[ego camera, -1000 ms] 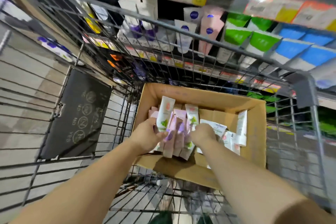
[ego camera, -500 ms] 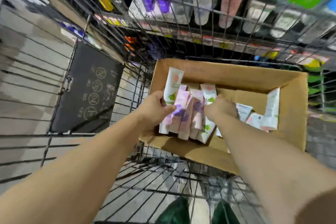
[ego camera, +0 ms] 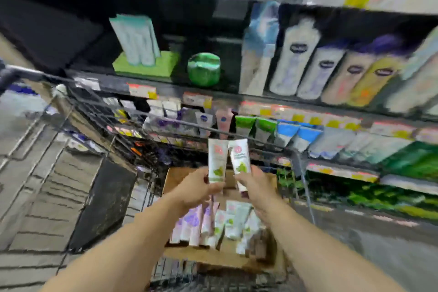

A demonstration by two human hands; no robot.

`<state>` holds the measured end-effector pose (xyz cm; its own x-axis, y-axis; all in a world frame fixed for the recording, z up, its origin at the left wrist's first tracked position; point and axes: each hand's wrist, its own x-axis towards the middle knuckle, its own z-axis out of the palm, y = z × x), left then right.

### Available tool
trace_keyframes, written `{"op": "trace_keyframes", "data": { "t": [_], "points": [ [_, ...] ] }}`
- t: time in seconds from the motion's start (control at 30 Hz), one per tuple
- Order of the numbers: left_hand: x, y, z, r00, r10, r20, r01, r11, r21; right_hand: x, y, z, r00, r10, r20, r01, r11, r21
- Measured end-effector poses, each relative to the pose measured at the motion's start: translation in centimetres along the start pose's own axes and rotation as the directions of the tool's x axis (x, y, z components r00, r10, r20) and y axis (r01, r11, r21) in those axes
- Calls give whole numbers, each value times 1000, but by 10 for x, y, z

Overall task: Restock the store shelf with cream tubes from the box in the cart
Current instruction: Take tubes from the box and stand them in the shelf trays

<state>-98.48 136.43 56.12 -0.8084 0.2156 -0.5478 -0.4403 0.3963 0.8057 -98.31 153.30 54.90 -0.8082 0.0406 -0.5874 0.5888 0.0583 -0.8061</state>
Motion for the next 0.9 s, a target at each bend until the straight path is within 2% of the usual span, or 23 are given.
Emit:
{"op": "trace_keyframes", "data": {
  "t": [0.13,0.23,0.4,0.5,0.7,0.9],
  "points": [
    [-14,116,40,978,180,107,-182,983,8,-48,-77,-87,973,-184,-143,204,969,139],
    [-24,196,92,925,338,176,-348,937,31,-88,-115,-171,933,-288,-215,315,944,102],
    [-50,308,218,803,531,271,-559,829,29,-169,-134,-333,844,-413,-343,463,883,77],
    [-67,367,322,723,613,318,-646,763,-1,-221,-130,-441,796,-442,-412,503,863,46],
    [-99,462,518,592,723,356,-776,631,10,-330,-110,-627,640,-499,-584,539,833,-121],
    [-106,527,649,540,742,398,-792,608,-60,-372,-83,-765,547,-471,-692,537,832,-141]
  ]
}}
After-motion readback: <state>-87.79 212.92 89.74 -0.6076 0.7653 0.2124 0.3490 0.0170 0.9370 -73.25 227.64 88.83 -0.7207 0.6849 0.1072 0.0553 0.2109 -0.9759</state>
